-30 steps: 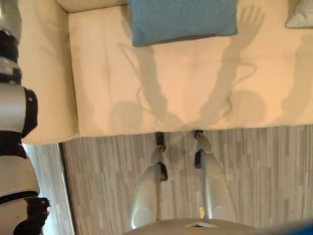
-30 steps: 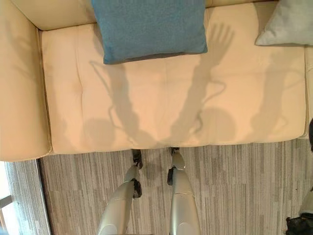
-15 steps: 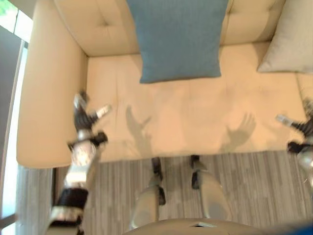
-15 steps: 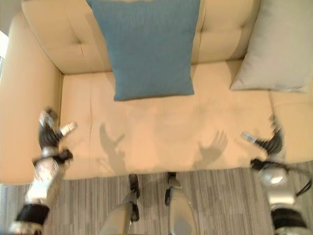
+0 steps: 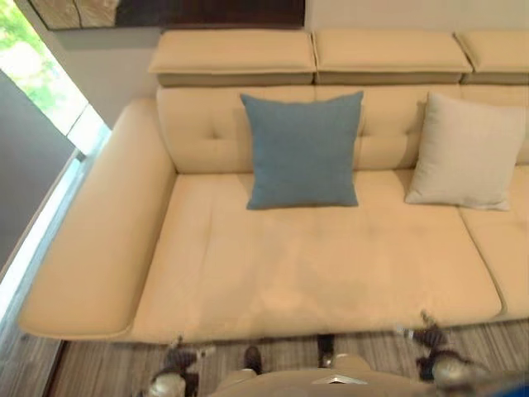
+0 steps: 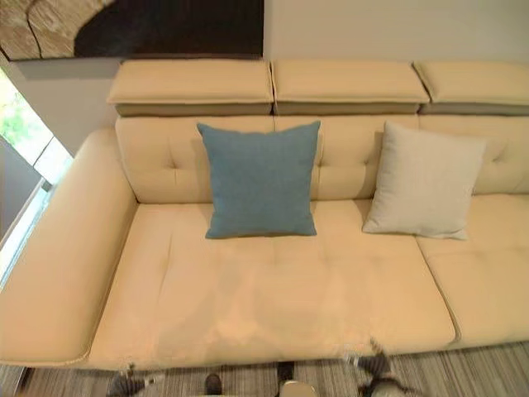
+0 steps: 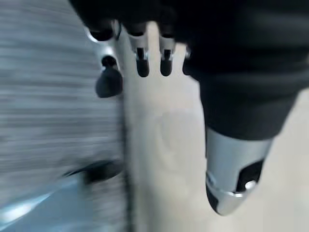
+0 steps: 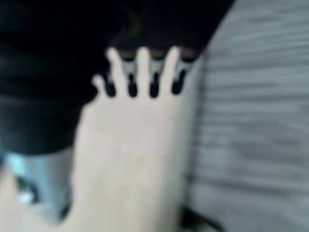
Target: Pick up all the scattered cushions and arrange them neatly on the sofa.
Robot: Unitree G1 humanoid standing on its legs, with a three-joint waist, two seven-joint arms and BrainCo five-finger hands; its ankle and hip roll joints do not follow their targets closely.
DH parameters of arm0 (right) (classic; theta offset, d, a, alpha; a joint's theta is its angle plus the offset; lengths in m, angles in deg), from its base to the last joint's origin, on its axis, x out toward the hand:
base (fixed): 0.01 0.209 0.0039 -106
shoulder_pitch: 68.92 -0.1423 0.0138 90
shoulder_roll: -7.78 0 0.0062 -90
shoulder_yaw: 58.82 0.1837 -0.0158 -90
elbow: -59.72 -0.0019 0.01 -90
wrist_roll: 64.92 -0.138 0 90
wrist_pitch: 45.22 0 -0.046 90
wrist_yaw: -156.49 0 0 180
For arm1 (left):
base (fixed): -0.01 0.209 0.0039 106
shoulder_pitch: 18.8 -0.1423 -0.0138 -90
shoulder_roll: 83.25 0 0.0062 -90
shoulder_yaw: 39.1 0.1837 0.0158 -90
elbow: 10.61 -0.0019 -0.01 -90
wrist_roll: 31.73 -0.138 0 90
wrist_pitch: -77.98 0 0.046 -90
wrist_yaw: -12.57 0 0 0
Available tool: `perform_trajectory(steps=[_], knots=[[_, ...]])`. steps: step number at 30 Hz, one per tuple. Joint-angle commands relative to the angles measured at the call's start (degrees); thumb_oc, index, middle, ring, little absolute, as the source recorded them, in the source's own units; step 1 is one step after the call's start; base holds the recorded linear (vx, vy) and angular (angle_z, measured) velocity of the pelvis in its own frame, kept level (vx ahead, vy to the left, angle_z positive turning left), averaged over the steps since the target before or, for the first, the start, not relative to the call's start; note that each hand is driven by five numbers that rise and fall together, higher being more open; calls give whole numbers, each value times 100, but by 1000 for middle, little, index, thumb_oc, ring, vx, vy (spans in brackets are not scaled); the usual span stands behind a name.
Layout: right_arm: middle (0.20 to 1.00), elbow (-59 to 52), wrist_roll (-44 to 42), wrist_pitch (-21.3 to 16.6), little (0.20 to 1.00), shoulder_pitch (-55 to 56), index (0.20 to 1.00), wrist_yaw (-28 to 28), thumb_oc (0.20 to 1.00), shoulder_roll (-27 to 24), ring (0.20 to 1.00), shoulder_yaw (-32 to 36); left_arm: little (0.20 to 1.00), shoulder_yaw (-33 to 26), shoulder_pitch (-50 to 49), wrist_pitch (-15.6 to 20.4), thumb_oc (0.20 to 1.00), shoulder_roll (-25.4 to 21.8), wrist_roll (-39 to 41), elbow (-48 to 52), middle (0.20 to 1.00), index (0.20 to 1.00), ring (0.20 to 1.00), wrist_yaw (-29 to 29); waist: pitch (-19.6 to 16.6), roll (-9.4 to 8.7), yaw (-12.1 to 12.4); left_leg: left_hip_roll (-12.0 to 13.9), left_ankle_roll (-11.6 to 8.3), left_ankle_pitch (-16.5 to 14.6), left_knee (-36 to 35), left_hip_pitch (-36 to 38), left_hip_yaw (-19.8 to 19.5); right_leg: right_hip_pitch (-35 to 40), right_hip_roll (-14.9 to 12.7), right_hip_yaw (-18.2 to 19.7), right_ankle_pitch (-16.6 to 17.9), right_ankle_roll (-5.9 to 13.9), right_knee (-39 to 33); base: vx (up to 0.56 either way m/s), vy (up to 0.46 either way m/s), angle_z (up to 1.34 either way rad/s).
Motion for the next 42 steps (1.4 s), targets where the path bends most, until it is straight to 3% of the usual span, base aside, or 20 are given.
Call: perform_trajectory(steps=[1, 6, 7, 8, 9, 13, 14, 16, 18, 20, 23, 25, 27, 29, 31, 32, 35, 42], knots=[[1000, -123, 101, 37, 1000, -322, 1000, -69, 1000, -196, 1000, -30, 1000, -38, 406, 39, 1000, -157, -315, -22, 1000, 1000, 1000, -126, 216, -55, 120, -132, 40, -648, 236, 34, -117, 211, -356, -81, -300, 652, 354, -132, 178, -18], [1000, 50, 230, 195, 1000, -376, 1000, -101, 1000, -14, 1000, -188, 1000, 39, 533, -8, 1000, -162, -445, -137, 1000, 1000, 1000, -109, 394, -203, 97, -250, 127, -562, 169, 10, -53, -217, -568, -63, 233, 948, 581, -256, 137, -13], [1000, 50, 255, 202, 1000, -376, 1000, -81, 1000, 2, 1000, -242, 1000, 90, 597, -13, 1000, -197, -468, -97, 1000, 1000, 1000, -114, 466, -200, 158, -215, 141, -507, 200, -67, -31, -231, -595, -265, 77, 925, 739, -451, 142, -27], [1000, 6, 230, 191, 1000, -354, 1000, -110, 1000, 34, 1000, -273, 1000, 172, 640, -48, 1000, -255, -499, -16, 1000, 1000, 1000, -157, 534, -149, 222, -143, 187, -410, 248, -174, -72, -141, -510, -386, -410, 713, 1419, -367, 124, -37], [1000, 6, 230, 191, 1000, -357, 1000, -110, 1000, 35, 1000, -272, 1000, 172, 642, -49, 1000, -257, -499, -17, 1000, 1000, 1000, -157, 522, -153, 220, -146, 188, -403, 253, -195, -72, -159, -515, -386, -405, 712, 1419, -289, 110, -34], [1000, 122, 200, 207, 1000, -385, 1000, -184, 1000, 122, 1000, -378, 1000, 188, 693, -98, 1000, -318, -461, -12, 1000, 1000, 1000, -195, 376, -142, 410, -96, 242, -208, 299, -435, -92, 248, -5, -389, -1249, 516, 2312, -234, 29, -8], [1000, 68, 233, 219, 1000, -481, 1000, -173, 1000, 143, 1000, -453, 1000, 223, 685, -105, 1000, -319, -477, -6, 1000, 1000, 1000, -177, 294, -224, 607, -77, 186, -122, 346, -644, 31, 585, 70, -626, -1415, 411, 1978, -239, -40, -15], [1000, 19, 256, 219, 1000, -505, 1000, -136, 1000, 137, 1000, -506, 1000, 248, 690, -104, 1000, -304, -481, -26, 1000, 1000, 1000, -175, 254, -282, 706, -93, 149, -54, 372, -755, 112, 793, 99, -721, -1514, 331, 1659, -199, -55, -23], [1000, -78, 264, 199, 1000, -578, 1000, -93, 1000, 98, 1000, -601, 1000, 234, 697, -113, 1000, -267, -451, -87, 1000, 1000, 1000, -180, 215, -337, 746, -57, 71, 111, 380, -967, 177, 892, 312, -512, -1594, 194, 1027, -254, -85, -41], [1000, -157, 228, 171, 1000, -659, 1000, -35, 1000, 33, 1000, -693, 1000, 241, 756, -113, 1000, -214, -435, -107, 1000, 1000, 1000, -139, 267, -305, 746, 20, -66, 385, 417, -1272, 170, 913, 561, -258, -1541, 61, 554, -273, -68, -1], [1000, -158, 226, 163, 1000, -736, 1000, 45, 1000, -80, 1000, -727, 1000, 374, 892, -108, 1000, -130, -527, -73, 1000, 1000, 1000, -88, 480, -186, 708, 120, -314, 627, 663, -1650, 145, 929, 691, -311, -1428, -25, 266, -324, -22, 26], [1000, -135, 215, 149, 1000, -766, 1000, 56, 1000, -112, 1000, -761, 1000, 423, 955, -87, 1000, -95, -502, -46, 1000, 1000, 1000, -88, 558, -185, 702, 113, -378, 543, 880, -1740, 65, 880, 673, -321, -1365, -44, 222, -270, 9, 19], [1000, 99, 234, 170, 1000, -744, 1000, 21, 1000, -107, 1000, -760, 1000, 457, 994, -94, 1000, -47, -527, -64, 1000, 1000, 1000, -109, 565, -354, 581, 83, -191, -189, 1544, -1521, -155, 741, 380, -443, -1108, -6, 247, -229, 57, 10], [1000, 315, 225, 179, 1000, -706, 1000, -53, 1000, -106, 1000, -713, 1000, 584, 1007, -99, 1000, 0, -625, -111, 1000, 1000, 1000, -120, 533, -392, 453, 170, -196, -650, 1951, -1220, -474, 642, 193, -472, -1033, -1, 347, -143, 135, 11], [1000, 354, 263, 191, 1000, -686, 1000, -43, 1000, -109, 1000, -697, 1000, 659, 1030, -112, 1000, 30, -695, -109, 1000, 1000, 1000, -110, 470, -343, 376, 200, -182, -608, 1746, -1099, -529, 600, 188, -500, -1045, 22, 345, -21, 162, 33], [1000, 480, 271, 219, 1000, -654, 1000, -49, 1000, -90, 1000, -611, 1000, 762, 1066, -142, 1000, 71, -810, -150, 1000, 1000, 1000, -107, 339, -261, 287, 258, -209, -566, 1218, -776, -456, 588, 197, -543, -1028, 58, 328, 17, 233, 36], [1000, 541, 330, 277, 1000, -625, 1000, -77, 1000, -6, 1000, -598, 1000, 777, 1122, -159, 1000, 34, -887, -190, 1000, 1000, 1000, -100, 207, -274, 229, 80, -150, -574, 817, -546, -490, 555, 79, -535, -925, 165, 341, 28, 190, 16], [1000, 622, 423, 368, 1000, -661, 1000, -129, 1000, 126, 1000, -699, 1000, 675, 1119, -180, 1000, -62, -958, -294, 1000, 1000, 1000, -99, 109, -199, 264, -62, -32, -492, 292, -180, -268, 485, -58, -457, -820, 325, 452, 10, 91, -16]])
